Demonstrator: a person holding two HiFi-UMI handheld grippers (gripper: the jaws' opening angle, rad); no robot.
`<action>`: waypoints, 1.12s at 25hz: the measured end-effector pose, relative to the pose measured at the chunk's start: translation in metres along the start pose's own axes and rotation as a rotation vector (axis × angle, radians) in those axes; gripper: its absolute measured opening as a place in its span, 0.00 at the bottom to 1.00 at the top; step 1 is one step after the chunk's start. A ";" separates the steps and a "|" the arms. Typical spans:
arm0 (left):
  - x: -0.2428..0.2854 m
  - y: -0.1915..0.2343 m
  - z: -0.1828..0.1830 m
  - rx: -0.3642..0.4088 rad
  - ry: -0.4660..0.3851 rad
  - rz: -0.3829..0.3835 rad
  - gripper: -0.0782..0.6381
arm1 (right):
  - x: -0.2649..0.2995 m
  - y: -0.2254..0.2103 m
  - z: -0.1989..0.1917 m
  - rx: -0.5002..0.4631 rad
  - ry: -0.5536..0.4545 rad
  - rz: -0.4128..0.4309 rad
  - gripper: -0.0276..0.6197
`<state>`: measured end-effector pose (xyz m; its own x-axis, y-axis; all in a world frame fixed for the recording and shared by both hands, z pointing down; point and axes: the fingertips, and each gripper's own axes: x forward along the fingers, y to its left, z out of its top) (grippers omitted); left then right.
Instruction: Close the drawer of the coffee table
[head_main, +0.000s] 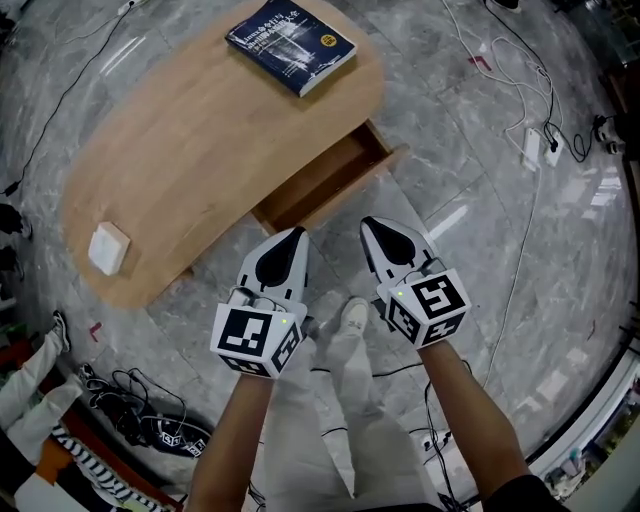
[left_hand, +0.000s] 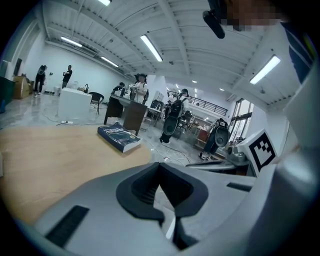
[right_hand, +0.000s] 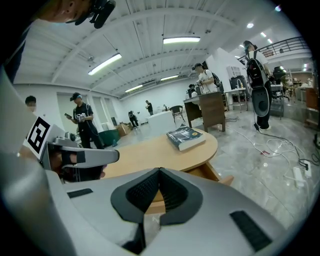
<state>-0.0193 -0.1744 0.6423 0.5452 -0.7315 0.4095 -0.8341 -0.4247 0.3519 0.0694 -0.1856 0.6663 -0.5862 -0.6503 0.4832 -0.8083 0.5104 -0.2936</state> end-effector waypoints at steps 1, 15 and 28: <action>0.002 0.000 -0.003 0.003 0.003 -0.002 0.11 | 0.002 0.000 -0.003 0.001 0.003 0.000 0.06; 0.009 0.007 -0.034 0.018 0.033 -0.025 0.11 | 0.018 -0.012 -0.036 -0.012 0.019 -0.031 0.06; 0.019 0.016 -0.065 0.022 0.050 -0.032 0.11 | 0.044 -0.029 -0.085 -0.028 0.093 -0.059 0.06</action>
<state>-0.0165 -0.1600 0.7107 0.5747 -0.6900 0.4400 -0.8175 -0.4597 0.3468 0.0717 -0.1806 0.7662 -0.5289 -0.6255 0.5735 -0.8385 0.4894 -0.2395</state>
